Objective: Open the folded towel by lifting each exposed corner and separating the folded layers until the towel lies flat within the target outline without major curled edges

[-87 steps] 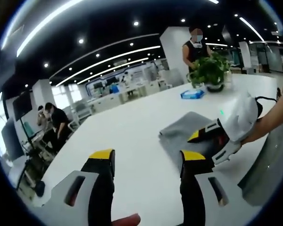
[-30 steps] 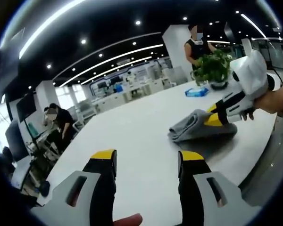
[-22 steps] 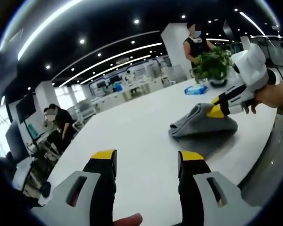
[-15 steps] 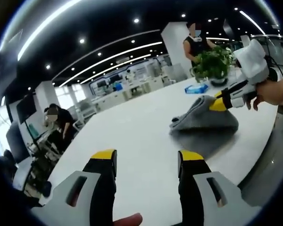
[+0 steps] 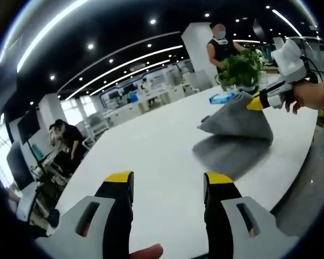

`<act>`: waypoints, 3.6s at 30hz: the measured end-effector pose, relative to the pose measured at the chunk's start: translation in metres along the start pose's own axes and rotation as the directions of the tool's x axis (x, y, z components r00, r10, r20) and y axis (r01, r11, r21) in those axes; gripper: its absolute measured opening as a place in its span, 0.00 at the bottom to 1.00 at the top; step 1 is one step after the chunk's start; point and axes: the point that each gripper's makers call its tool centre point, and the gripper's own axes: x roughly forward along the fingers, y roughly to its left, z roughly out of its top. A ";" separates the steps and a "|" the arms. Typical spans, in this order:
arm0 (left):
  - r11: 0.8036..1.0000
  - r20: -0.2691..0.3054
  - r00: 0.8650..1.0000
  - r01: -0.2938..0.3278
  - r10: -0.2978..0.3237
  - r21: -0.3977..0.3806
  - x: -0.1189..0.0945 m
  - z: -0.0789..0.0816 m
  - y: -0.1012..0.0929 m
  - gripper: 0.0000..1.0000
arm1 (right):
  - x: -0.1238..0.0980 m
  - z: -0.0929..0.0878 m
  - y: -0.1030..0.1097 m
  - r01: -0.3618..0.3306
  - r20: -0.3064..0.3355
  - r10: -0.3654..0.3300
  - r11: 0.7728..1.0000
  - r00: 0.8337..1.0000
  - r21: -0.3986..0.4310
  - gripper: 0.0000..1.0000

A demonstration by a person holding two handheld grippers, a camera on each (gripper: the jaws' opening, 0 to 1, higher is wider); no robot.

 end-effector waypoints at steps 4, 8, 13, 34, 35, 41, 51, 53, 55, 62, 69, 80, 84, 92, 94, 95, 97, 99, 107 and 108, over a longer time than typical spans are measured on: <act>1.000 -0.007 1.000 -0.001 0.001 0.003 0.000 -0.001 0.000 0.51 | -0.003 -0.003 -0.007 0.015 -0.002 -0.015 1.000 1.000 0.006 0.05; 1.000 -0.011 1.000 0.001 -0.001 0.007 0.000 -0.002 0.000 0.51 | -0.007 -0.006 -0.012 0.024 -0.006 -0.024 0.999 1.000 0.025 0.05; 1.000 -0.014 1.000 0.001 -0.001 0.011 0.000 -0.002 0.000 0.51 | -0.011 -0.013 -0.018 0.045 -0.017 -0.044 0.998 0.999 0.036 0.05; 0.999 -0.022 1.000 0.013 -0.012 0.030 0.000 -0.004 -0.003 0.50 | -0.030 -0.041 -0.070 0.191 -0.115 -0.178 0.975 0.977 0.113 0.05; 0.999 -0.024 1.000 0.015 -0.014 0.032 0.001 -0.004 -0.004 0.50 | -0.030 -0.042 -0.072 0.195 -0.118 -0.182 0.974 0.976 0.112 0.05; 0.999 -0.031 0.999 0.010 -0.009 0.034 0.001 -0.005 -0.002 0.49 | -0.034 -0.047 -0.081 0.230 -0.137 -0.213 0.965 0.967 0.127 0.05; 0.999 -0.028 1.000 0.008 -0.007 0.038 0.001 -0.005 -0.002 0.49 | -0.046 -0.066 -0.092 0.289 -0.202 -0.258 0.947 0.945 0.143 0.05; 0.999 -0.027 1.000 0.010 -0.009 0.042 0.001 -0.005 -0.003 0.49 | -0.049 -0.072 -0.095 0.306 -0.220 -0.271 0.941 0.937 0.145 0.05; 0.999 -0.030 1.000 0.010 -0.009 0.042 0.001 -0.005 -0.003 0.49 | -0.051 -0.075 -0.097 0.318 -0.235 -0.278 0.935 0.932 0.158 0.05; 0.999 -0.041 0.999 0.017 -0.015 0.046 0.001 -0.007 -0.004 0.49 | -0.058 -0.078 -0.101 0.352 -0.252 -0.302 0.917 0.919 0.186 0.05; 0.995 -0.050 0.994 0.093 -0.094 -0.037 0.007 -0.006 -0.014 0.50 | -0.062 -0.081 -0.100 0.369 -0.271 -0.308 0.904 0.912 0.215 0.05; 0.975 -0.054 0.979 0.189 -0.196 -0.115 0.030 0.001 -0.025 0.50 | -0.066 -0.077 -0.100 0.388 -0.262 -0.325 0.889 0.909 0.242 0.09; 0.970 -0.075 0.972 0.214 -0.223 -0.113 0.049 0.000 -0.027 0.50 | -0.067 -0.078 -0.102 0.387 -0.262 -0.323 0.890 0.909 0.243 0.10; 0.948 -0.071 0.949 0.298 -0.307 -0.113 0.079 0.005 -0.043 0.55 | -0.065 -0.079 -0.104 0.385 -0.265 -0.322 0.893 0.909 0.235 0.17; 0.944 -0.083 0.943 0.316 -0.324 -0.096 0.090 0.006 -0.049 0.54 | -0.063 -0.082 -0.105 0.385 -0.271 -0.320 0.894 0.908 0.231 0.22; 0.941 -0.084 0.939 0.325 -0.333 -0.096 0.094 0.007 -0.052 0.53 | -0.062 -0.084 -0.105 0.380 -0.276 -0.314 0.895 0.909 0.235 0.22; 0.934 -0.079 0.933 0.343 -0.351 -0.097 0.103 0.009 -0.058 0.52 | -0.060 -0.092 -0.100 0.364 -0.303 -0.283 0.896 0.910 0.256 0.22; 0.924 -0.085 0.923 0.367 -0.376 -0.103 0.115 0.009 -0.068 0.52 | -0.058 -0.097 -0.097 0.351 -0.317 -0.265 0.901 0.911 0.256 0.22; 0.901 -0.126 0.892 0.428 -0.434 -0.077 0.140 0.002 -0.089 0.51 | -0.057 -0.083 -0.108 0.382 -0.265 -0.346 0.919 0.900 0.096 0.18; 0.898 -0.132 0.889 0.433 -0.439 -0.071 0.143 0.000 -0.091 0.51 | -0.057 -0.082 -0.107 0.381 -0.266 -0.347 0.920 0.899 0.089 0.18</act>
